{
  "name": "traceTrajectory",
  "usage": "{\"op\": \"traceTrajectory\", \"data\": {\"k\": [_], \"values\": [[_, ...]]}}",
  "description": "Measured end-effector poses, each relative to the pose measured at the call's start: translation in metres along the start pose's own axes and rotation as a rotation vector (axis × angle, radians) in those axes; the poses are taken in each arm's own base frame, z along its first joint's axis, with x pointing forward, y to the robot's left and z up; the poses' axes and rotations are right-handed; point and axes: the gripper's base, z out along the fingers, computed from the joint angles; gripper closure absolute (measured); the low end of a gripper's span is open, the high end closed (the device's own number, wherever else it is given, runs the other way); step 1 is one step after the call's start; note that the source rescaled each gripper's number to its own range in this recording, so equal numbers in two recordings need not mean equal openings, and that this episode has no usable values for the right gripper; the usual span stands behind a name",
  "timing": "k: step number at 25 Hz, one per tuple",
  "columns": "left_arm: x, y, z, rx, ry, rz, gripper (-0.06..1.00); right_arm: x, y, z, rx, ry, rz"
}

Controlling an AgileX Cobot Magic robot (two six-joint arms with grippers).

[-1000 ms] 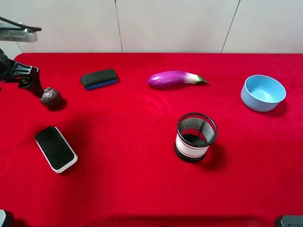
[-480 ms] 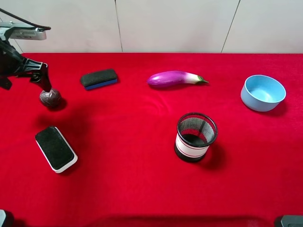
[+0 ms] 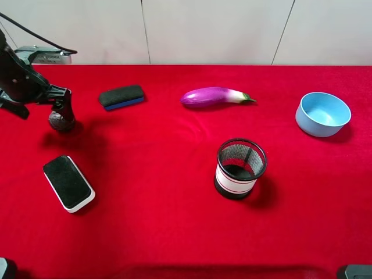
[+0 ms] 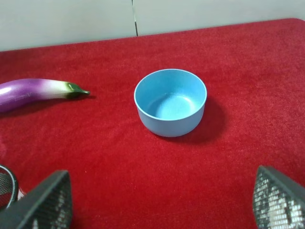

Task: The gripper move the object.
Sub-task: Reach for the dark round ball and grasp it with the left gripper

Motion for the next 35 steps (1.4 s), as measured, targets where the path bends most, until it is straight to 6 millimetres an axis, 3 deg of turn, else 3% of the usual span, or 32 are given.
{"op": "traceTrajectory", "data": {"k": [18,23,26,28,32,35], "values": [[-0.003,-0.002,0.047,0.008,-0.024,-0.004,-0.03,0.000,0.000,0.000,0.000,0.000,0.000],[-0.001,-0.002,0.053,0.009,-0.009,-0.005,0.04,0.000,0.000,0.000,0.000,0.000,0.000],[-0.001,-0.002,0.053,0.009,-0.012,-0.005,0.19,0.000,0.000,0.000,0.000,-0.001,0.000],[-0.001,-0.002,0.053,0.009,-0.012,-0.005,0.39,0.000,0.000,0.000,0.000,0.000,0.000],[-0.001,-0.002,0.053,0.009,-0.012,-0.005,0.90,0.000,0.000,0.000,0.000,0.000,0.000],[-0.001,-0.002,0.053,0.009,-0.012,-0.005,0.94,0.000,0.000,0.000,0.000,0.000,0.000]]}}
